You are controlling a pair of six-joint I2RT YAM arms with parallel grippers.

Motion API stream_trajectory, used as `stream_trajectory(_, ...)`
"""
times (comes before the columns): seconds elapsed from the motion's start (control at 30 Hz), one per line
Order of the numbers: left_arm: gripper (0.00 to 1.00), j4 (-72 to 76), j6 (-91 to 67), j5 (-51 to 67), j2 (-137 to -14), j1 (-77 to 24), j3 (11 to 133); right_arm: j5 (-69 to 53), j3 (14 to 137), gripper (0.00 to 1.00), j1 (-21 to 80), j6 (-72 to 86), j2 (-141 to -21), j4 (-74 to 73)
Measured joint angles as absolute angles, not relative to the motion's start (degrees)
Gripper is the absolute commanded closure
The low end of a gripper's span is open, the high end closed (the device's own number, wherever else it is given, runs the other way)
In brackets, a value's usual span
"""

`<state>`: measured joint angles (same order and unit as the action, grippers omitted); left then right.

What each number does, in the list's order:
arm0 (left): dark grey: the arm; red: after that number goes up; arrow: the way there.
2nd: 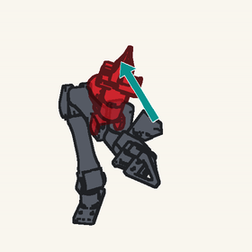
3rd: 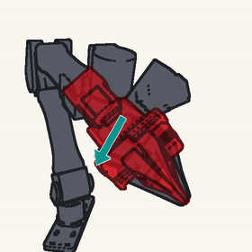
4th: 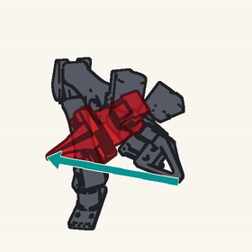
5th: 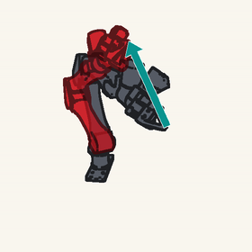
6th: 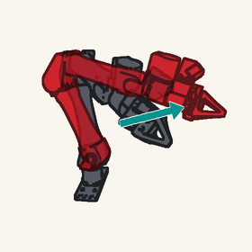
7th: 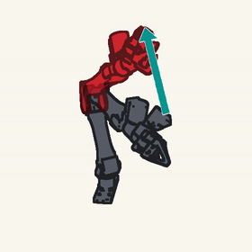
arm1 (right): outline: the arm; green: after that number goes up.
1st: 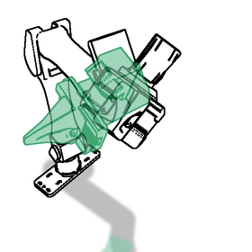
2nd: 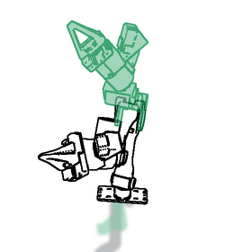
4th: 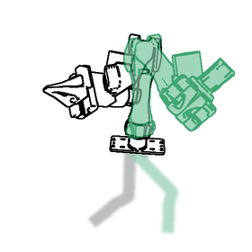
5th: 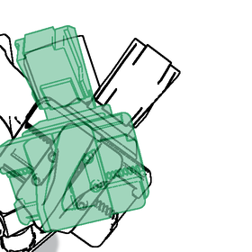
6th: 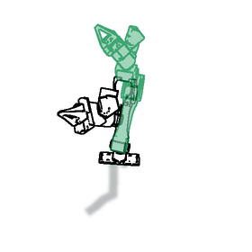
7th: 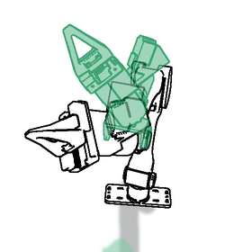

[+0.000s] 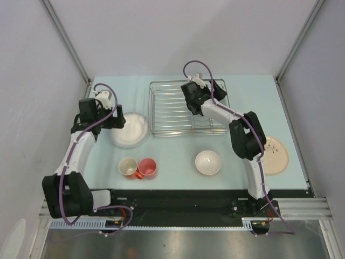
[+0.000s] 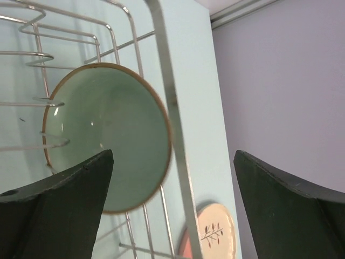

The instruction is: Load the mixed dishes into the dish rack

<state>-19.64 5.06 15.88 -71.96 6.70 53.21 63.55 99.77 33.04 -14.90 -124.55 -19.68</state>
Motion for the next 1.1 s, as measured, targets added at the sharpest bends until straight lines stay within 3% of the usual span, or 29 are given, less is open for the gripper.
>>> stream_trajectory(0.3, 0.00, -19.3, 5.0, 15.9, -71.2, 6.7, 53.2, 59.5, 94.4, 0.00, 40.4, -1.4, -103.5, -31.9)
stream_trajectory(0.57, 0.01, -18.9, 5.0, 15.9, -71.2, 6.8, 53.2, 42.9, 72.0, 0.01, 47.8, 23.4, -75.0, -47.9)
stream_trajectory(0.77, 0.00, -19.0, 5.0, 15.9, -71.1, 6.8, 53.2, 34.1, 59.7, 0.09, 50.1, 38.9, -65.7, -55.2)
stream_trajectory(1.1, 0.00, -19.0, 5.0, 15.9, -70.2, 6.8, 53.2, 24.7, 41.8, 0.11, 47.1, 54.3, -54.3, -54.5)
